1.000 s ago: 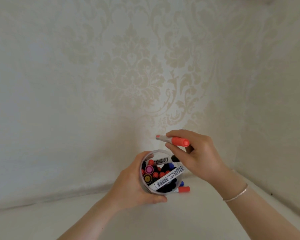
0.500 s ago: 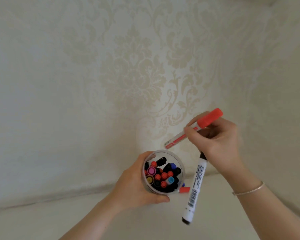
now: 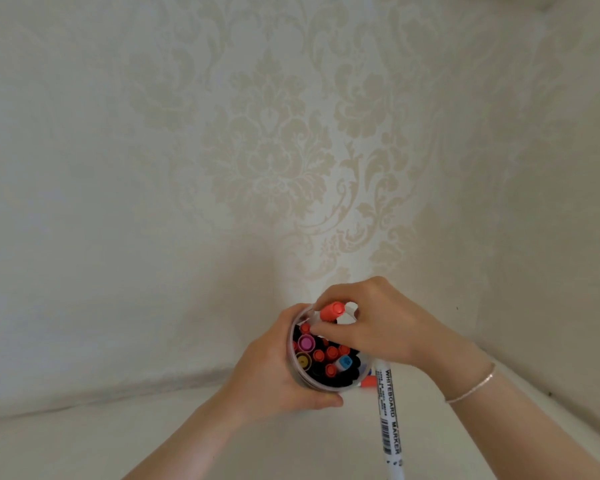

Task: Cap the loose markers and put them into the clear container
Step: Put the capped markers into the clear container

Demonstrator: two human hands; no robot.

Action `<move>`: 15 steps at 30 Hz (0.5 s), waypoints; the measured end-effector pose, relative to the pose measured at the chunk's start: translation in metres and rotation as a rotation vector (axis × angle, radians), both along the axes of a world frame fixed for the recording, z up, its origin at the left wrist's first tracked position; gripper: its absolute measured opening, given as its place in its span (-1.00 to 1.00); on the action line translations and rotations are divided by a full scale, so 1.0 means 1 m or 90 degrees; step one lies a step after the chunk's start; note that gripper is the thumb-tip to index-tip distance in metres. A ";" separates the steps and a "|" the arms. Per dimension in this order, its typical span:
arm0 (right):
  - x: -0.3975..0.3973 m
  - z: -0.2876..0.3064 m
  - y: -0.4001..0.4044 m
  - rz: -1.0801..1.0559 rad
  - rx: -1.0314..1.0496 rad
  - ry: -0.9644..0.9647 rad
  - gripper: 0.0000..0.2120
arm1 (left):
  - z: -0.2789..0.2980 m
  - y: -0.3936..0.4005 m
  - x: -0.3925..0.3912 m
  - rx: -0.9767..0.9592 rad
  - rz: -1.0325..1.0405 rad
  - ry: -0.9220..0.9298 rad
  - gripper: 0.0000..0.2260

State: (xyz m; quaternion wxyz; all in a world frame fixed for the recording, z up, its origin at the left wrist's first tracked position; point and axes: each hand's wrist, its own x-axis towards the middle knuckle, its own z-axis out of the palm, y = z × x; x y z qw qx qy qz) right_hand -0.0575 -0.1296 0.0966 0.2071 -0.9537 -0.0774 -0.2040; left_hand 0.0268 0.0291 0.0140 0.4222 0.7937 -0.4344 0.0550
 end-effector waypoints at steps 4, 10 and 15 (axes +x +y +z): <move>-0.001 0.002 0.005 -0.040 -0.089 -0.028 -0.81 | 0.000 -0.001 -0.001 0.003 -0.001 -0.008 -0.08; 0.006 0.002 0.014 -0.135 -0.442 0.006 -0.72 | -0.001 -0.002 0.000 0.008 -0.004 -0.004 -0.01; 0.010 -0.003 0.016 -0.128 -0.479 -0.011 -0.51 | 0.001 -0.003 -0.001 0.010 -0.019 0.000 -0.03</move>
